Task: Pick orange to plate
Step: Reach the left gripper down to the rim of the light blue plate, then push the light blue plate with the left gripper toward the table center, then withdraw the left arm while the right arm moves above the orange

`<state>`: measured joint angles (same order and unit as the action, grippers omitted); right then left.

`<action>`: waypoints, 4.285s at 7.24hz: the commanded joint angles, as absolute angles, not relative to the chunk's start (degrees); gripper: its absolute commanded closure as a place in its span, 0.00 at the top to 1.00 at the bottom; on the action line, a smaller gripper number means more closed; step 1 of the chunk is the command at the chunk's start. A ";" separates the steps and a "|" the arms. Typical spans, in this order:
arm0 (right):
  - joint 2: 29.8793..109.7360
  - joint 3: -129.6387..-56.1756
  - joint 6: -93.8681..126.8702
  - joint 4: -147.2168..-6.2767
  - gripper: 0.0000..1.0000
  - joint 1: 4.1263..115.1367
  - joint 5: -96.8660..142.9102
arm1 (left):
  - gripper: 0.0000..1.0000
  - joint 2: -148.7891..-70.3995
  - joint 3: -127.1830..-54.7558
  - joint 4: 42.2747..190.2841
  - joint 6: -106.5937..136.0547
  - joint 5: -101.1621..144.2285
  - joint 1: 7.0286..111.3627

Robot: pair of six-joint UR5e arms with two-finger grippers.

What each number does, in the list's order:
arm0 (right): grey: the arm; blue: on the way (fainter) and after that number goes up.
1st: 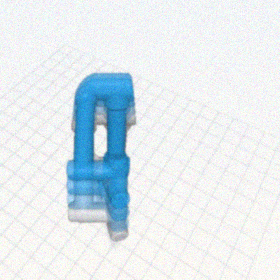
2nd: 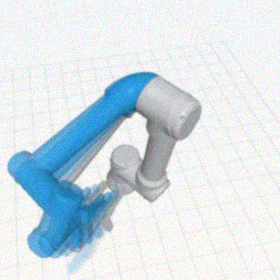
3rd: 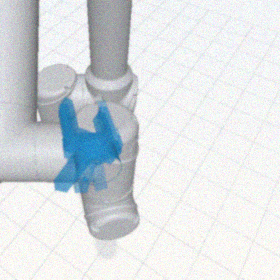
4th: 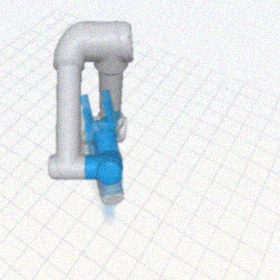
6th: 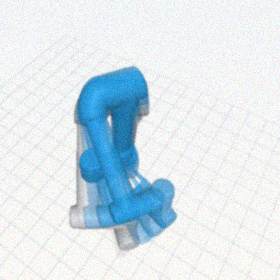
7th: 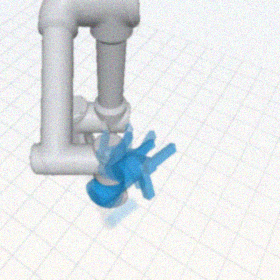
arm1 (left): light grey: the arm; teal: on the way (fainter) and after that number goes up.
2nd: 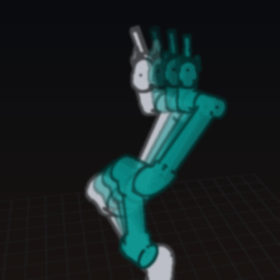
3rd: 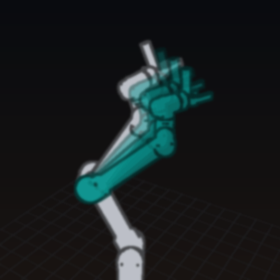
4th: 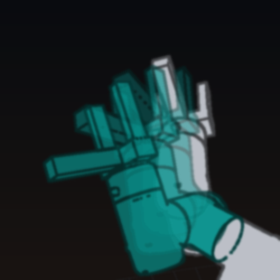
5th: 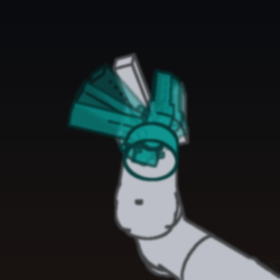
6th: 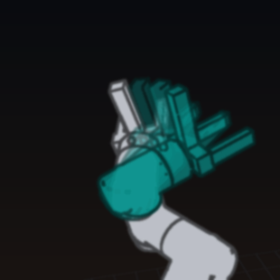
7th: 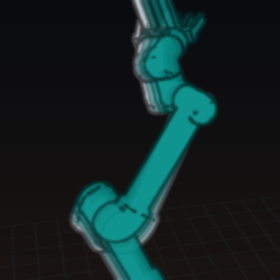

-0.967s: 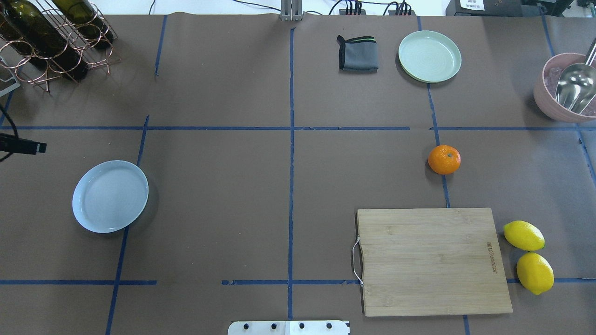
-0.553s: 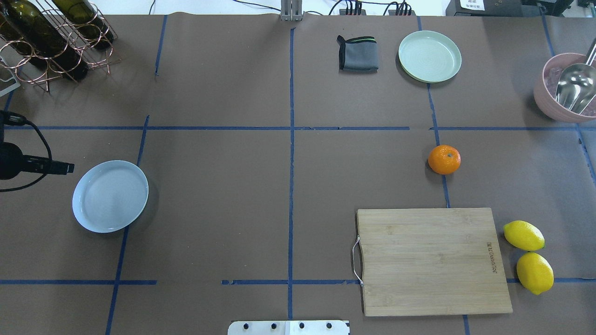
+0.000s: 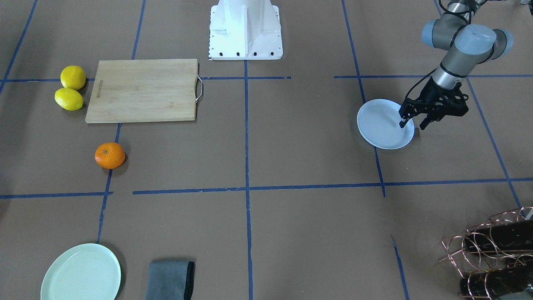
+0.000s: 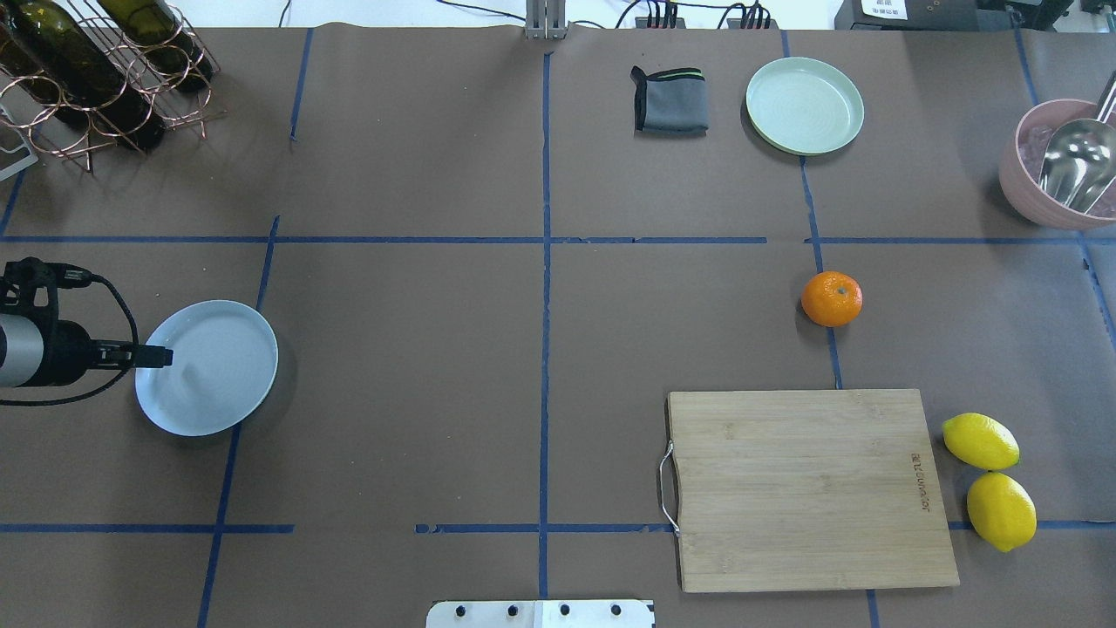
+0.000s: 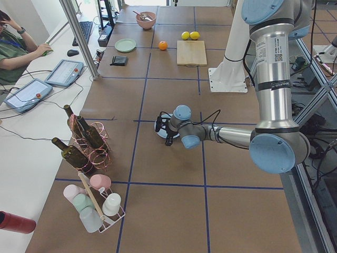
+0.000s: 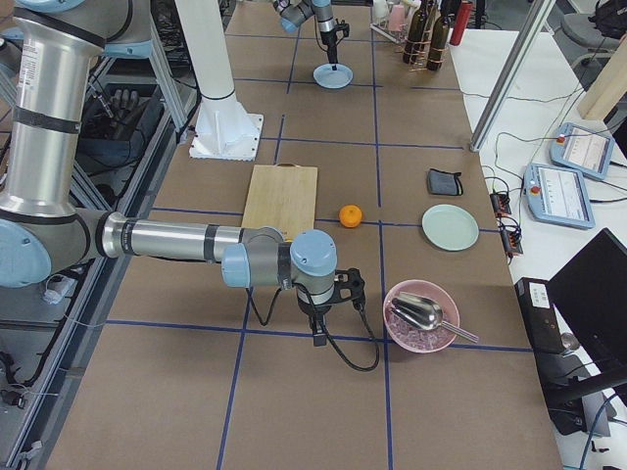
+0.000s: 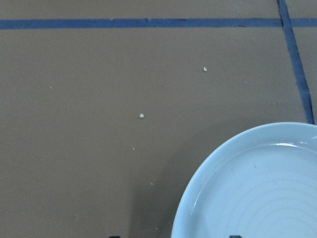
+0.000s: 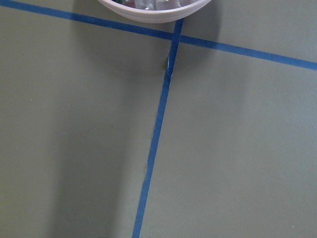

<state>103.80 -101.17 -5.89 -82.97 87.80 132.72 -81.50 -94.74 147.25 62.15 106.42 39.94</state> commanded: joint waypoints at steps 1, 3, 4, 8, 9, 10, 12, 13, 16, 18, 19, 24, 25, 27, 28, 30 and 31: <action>103.80 -101.25 -5.89 -82.97 1.00 87.80 132.71 | 0.00 -81.47 -94.92 148.10 62.58 106.35 39.73; 103.80 -101.25 -5.89 -82.97 1.00 87.80 132.71 | 0.00 -81.39 -96.67 148.10 62.58 106.70 39.99; 103.80 -101.25 -5.89 -82.97 1.00 87.80 132.71 | 0.00 -81.39 -96.77 148.10 62.49 106.70 40.08; 103.80 -101.25 -5.80 -82.97 1.00 87.80 132.71 | 0.00 -84.53 -101.16 147.39 62.75 110.30 40.17; 103.80 -101.25 -5.80 -82.97 1.00 87.80 132.71 | 0.00 -89.34 -100.03 146.00 63.19 110.30 40.08; 103.80 -101.25 -5.80 -83.06 1.00 87.80 132.71 | 0.00 -95.65 -99.32 140.16 65.19 110.22 39.99; 103.80 -101.07 -5.71 -83.06 1.00 87.80 132.71 | 0.00 -111.89 -93.39 129.23 69.93 109.86 39.12; 103.80 -101.07 -5.71 -83.06 1.00 87.80 132.80 | 0.00 -119.19 -86.99 129.11 75.44 107.95 35.11; 103.80 -101.07 -5.63 -83.06 1.00 87.80 132.80 | 0.00 -126.03 -80.95 129.46 76.64 101.25 31.38; 103.71 -101.07 -5.63 -83.06 1.00 87.80 132.80 | 0.25 -126.39 -80.86 129.29 76.29 101.25 30.76; 103.80 -100.99 -6.06 -82.97 1.00 87.80 132.37 | 0.99 -126.30 -80.95 129.11 76.20 101.16 30.76; 101.52 -104.13 -3.08 -79.72 1.00 87.63 132.98 | 1.00 -115.11 -105.73 106.63 53.40 110.37 42.76; 100.64 -105.72 -2.90 -80.41 1.00 87.45 133.67 | 1.00 -108.09 -110.69 106.61 49.35 114.74 48.81; 98.10 -106.69 -2.81 -80.25 1.00 85.18 136.58 | 1.00 -97.96 -110.75 106.53 38.47 126.60 62.86; 95.82 -106.96 -1.16 -80.33 1.00 83.69 136.23 | 1.00 -92.60 -110.22 106.26 31.80 127.78 68.15; 92.04 -108.62 7.24 -80.42 1.00 78.95 136.14 | 1.00 -85.55 -105.41 105.65 12.87 132.68 79.83; 90.28 -109.15 11.21 -80.42 1.00 76.49 135.71 | 1.00 -85.17 -101.47 102.69 3.52 134.80 86.24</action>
<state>92.63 -108.17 5.82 -80.39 79.66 136.08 -87.48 -105.72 105.15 16.18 131.75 78.20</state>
